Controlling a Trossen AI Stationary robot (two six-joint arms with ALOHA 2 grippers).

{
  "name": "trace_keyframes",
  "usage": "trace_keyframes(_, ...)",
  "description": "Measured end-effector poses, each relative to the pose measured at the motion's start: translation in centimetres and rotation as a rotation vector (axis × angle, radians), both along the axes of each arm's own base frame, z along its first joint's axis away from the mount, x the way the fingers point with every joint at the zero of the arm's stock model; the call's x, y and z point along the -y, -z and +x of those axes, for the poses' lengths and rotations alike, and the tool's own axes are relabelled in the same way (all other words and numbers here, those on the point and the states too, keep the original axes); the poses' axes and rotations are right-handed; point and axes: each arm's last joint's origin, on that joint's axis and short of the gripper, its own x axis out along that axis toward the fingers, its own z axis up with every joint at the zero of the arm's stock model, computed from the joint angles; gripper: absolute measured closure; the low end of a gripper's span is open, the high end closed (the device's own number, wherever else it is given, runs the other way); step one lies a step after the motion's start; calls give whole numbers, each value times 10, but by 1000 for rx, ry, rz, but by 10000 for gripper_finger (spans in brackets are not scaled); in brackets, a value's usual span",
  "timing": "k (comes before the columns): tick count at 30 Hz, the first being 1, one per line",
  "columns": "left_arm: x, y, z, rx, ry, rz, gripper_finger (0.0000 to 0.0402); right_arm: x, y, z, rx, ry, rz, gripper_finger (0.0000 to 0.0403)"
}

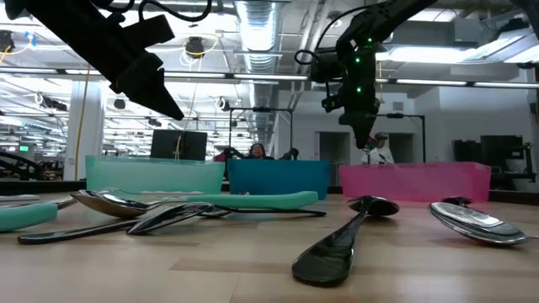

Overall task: Sort silverware by color (type)
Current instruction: Put the white patterned spoon into the pink bin

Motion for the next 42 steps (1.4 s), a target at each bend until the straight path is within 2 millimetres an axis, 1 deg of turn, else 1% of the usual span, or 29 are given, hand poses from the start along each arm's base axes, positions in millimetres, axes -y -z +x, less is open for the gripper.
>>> trace_keyframes(26, 0, 1, -2, -20, -7, 0, 255, 1, 0, 1, 15, 12, -9, 359)
trace_keyframes(35, 0, 2, -2, -19, -8, -2, 255, 4, -2, 6, 62, 1, -42, 359)
trace_keyframes(42, 0, 2, -2, -19, -9, -3, 255, 7, -1, 2, 50, 16, -34, 359)
